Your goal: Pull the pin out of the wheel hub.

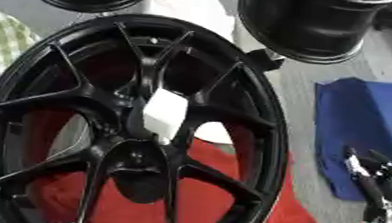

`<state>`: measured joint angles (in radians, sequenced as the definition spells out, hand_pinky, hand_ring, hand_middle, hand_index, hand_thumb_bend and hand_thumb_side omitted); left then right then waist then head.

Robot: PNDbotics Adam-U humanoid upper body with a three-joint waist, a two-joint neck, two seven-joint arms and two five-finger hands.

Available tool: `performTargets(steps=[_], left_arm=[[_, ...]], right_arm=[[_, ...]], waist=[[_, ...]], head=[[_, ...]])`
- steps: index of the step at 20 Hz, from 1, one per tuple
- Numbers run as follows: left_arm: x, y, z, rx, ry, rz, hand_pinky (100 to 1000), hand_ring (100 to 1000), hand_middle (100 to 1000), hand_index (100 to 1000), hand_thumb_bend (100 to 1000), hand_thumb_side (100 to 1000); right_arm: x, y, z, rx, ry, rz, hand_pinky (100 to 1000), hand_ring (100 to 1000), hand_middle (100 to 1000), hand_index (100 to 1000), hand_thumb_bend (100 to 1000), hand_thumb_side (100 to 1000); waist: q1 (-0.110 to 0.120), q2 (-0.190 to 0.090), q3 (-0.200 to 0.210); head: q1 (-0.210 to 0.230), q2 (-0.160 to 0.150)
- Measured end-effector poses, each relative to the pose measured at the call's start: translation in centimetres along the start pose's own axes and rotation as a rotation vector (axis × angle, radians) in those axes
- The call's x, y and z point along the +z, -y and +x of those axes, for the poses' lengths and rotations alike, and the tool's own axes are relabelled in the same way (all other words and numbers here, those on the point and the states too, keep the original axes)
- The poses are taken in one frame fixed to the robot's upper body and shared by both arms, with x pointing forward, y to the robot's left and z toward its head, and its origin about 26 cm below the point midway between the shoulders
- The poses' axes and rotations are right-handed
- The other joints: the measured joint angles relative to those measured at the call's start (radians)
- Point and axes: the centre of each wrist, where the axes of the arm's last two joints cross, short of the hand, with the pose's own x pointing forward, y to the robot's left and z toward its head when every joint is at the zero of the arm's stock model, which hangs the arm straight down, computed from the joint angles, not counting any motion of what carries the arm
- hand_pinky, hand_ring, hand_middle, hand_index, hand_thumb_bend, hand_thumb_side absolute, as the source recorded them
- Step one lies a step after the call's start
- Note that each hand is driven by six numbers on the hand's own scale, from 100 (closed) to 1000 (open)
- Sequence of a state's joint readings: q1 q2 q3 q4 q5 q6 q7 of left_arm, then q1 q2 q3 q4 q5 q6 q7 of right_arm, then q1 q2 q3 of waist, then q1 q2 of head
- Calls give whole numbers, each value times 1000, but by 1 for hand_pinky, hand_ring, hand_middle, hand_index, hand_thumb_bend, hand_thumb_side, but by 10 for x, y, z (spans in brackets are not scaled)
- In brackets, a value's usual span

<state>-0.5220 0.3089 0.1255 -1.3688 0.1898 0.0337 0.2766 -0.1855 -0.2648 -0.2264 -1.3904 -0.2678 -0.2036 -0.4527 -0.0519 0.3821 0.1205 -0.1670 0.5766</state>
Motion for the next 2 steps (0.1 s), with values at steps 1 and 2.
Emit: performTargets(steps=[1, 2], left_arm=[[3, 2, -4, 11, -1, 9, 572, 603, 563, 687, 100, 916], [5, 4, -8, 17, 1, 14, 572, 603, 563, 687, 100, 915]], right_arm=[[0, -1, 0, -3, 0, 1, 625, 751, 555, 688, 572, 236], [0, -2, 0, -6, -1, 1, 625, 751, 555, 688, 572, 236]], waist=[[0, 0, -2], [-1, 0, -3]], head=[[1, -1], [3, -2]])
